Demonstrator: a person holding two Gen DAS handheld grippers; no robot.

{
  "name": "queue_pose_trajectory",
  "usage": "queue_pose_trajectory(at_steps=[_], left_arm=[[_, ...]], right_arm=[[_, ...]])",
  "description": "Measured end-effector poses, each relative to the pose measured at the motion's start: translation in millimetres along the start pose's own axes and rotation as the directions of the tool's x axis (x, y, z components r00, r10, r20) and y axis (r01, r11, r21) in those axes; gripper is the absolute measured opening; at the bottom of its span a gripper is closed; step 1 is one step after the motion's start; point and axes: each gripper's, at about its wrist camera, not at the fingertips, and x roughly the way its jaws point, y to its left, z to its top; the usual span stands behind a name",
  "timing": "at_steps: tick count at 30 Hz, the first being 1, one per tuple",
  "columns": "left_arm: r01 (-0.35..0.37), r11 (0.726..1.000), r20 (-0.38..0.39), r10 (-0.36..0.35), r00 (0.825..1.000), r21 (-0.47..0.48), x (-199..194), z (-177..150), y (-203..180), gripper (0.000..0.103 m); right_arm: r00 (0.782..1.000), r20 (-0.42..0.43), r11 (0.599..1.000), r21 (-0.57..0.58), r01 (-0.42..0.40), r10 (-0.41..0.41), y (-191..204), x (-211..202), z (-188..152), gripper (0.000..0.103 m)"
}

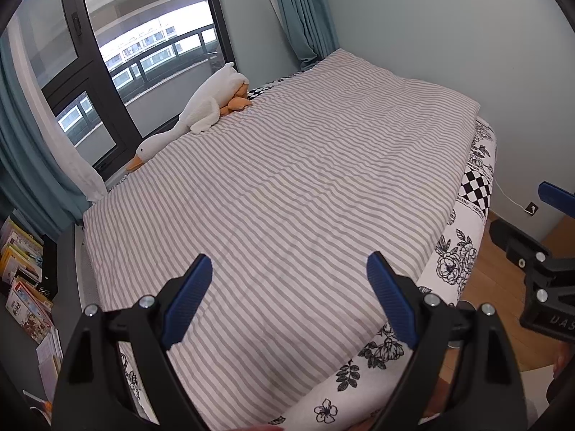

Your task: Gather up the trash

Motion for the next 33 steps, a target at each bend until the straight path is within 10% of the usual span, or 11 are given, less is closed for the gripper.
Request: queue_pose_trajectory(at_steps=[33], left_arm=[[0.0,1.0,0.011,0.0,1.0,0.016,-8.3,1.9,-6.8,0.088]], right_arm=[[1.0,0.011,1.0,0.009,0.008,-0.008,2.5,-4.4,0.4,0.094]])
